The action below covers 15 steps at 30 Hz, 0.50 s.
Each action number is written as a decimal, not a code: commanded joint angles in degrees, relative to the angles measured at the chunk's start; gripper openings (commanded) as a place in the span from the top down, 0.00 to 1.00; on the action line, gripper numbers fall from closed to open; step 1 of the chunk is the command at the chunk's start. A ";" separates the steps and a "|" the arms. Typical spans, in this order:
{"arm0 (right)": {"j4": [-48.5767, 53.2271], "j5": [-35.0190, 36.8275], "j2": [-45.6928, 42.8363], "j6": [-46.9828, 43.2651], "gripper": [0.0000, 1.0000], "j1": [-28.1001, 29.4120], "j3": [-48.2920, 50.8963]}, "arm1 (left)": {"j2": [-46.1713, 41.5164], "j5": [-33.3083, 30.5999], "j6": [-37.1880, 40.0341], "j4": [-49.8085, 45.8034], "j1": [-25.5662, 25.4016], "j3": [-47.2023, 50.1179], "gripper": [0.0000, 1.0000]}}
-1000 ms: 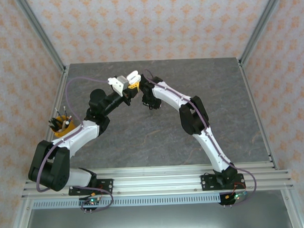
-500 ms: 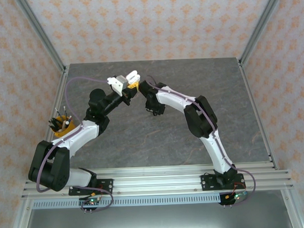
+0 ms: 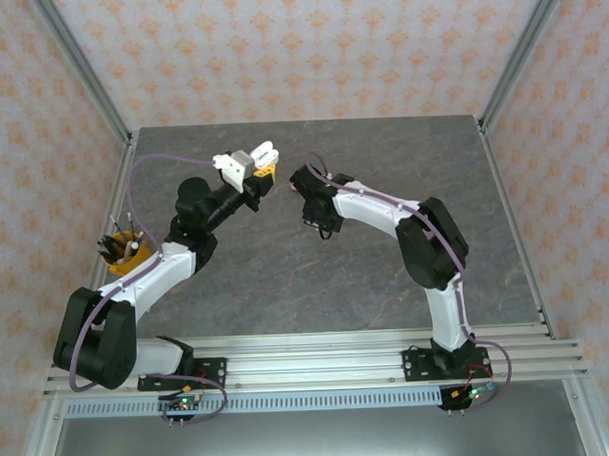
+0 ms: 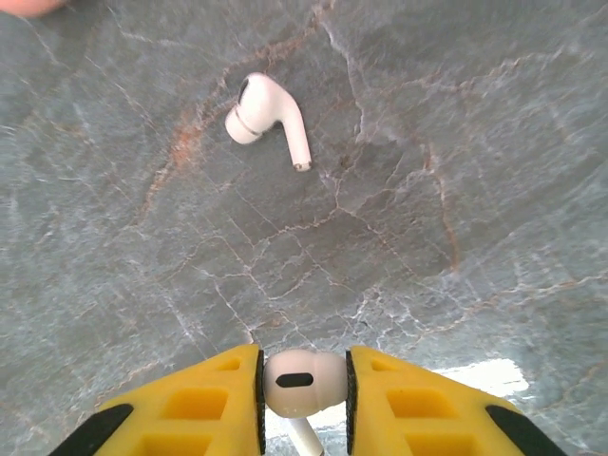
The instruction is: Insert the wireless bluetooth earbuds into the charging case
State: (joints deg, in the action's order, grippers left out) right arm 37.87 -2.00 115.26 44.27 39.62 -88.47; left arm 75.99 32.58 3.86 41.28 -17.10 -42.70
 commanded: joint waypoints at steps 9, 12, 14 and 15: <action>-6.03 10.16 -16.64 -8.47 0.74 0.20 5.75 | -3.48 1.14 -0.85 -2.36 0.38 -2.39 1.00; -7.19 11.79 -20.56 -11.45 0.74 0.20 5.69 | -3.64 2.23 -0.96 -2.82 0.32 -2.74 1.00; -8.40 12.64 -23.14 -13.49 0.74 0.20 5.45 | -3.56 2.90 -0.96 -3.37 0.08 -3.10 1.00; -8.96 13.04 -24.25 -14.65 0.74 0.20 5.16 | -3.41 3.08 -0.88 -3.51 -0.10 -3.31 1.00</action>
State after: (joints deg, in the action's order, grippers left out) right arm 31.44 6.76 94.65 34.24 39.62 -82.91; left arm 73.84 33.74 3.84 38.13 -17.15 -43.51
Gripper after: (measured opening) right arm 0.263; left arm 0.234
